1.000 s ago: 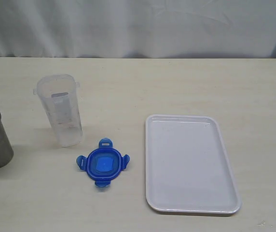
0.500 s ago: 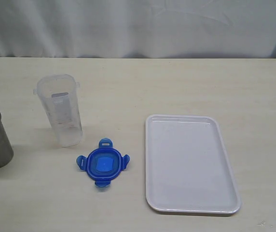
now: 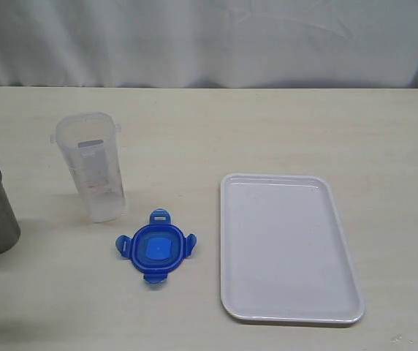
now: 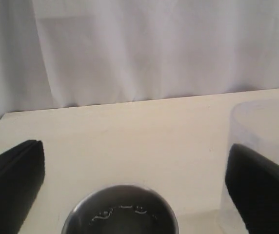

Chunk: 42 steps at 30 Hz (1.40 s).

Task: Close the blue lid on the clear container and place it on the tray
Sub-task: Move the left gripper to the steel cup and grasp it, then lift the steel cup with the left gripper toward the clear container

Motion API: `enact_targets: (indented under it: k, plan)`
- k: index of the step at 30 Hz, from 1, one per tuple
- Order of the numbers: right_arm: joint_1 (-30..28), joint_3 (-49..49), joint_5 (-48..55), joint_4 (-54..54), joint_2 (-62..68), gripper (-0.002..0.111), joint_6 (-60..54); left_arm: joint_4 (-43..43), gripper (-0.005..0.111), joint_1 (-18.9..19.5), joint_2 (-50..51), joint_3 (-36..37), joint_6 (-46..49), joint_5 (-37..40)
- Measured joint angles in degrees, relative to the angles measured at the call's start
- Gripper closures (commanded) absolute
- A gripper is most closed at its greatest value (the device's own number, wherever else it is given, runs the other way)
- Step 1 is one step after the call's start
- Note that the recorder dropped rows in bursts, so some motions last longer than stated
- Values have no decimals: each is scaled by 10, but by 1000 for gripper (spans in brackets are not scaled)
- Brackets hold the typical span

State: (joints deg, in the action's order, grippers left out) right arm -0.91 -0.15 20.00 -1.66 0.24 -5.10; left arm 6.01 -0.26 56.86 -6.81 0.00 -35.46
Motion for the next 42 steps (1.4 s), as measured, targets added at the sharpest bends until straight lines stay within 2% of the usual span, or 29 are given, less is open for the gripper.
enact_targets:
  k: [10,19,28,33,42]
  plan:
    - [0,0,0,0,0,104,0,-5,2,0,13,40,3,-53]
    - [0,0,0,0,0,104,0,-18,2,0,168,40,15,-150]
    - [0,0,0,0,0,104,0,-23,2,0,243,40,18,-182]
    - [0,0,0,0,0,104,0,-35,2,0,289,39,21,-236]
    - [0,0,0,0,0,104,0,-35,2,0,306,39,23,-268]
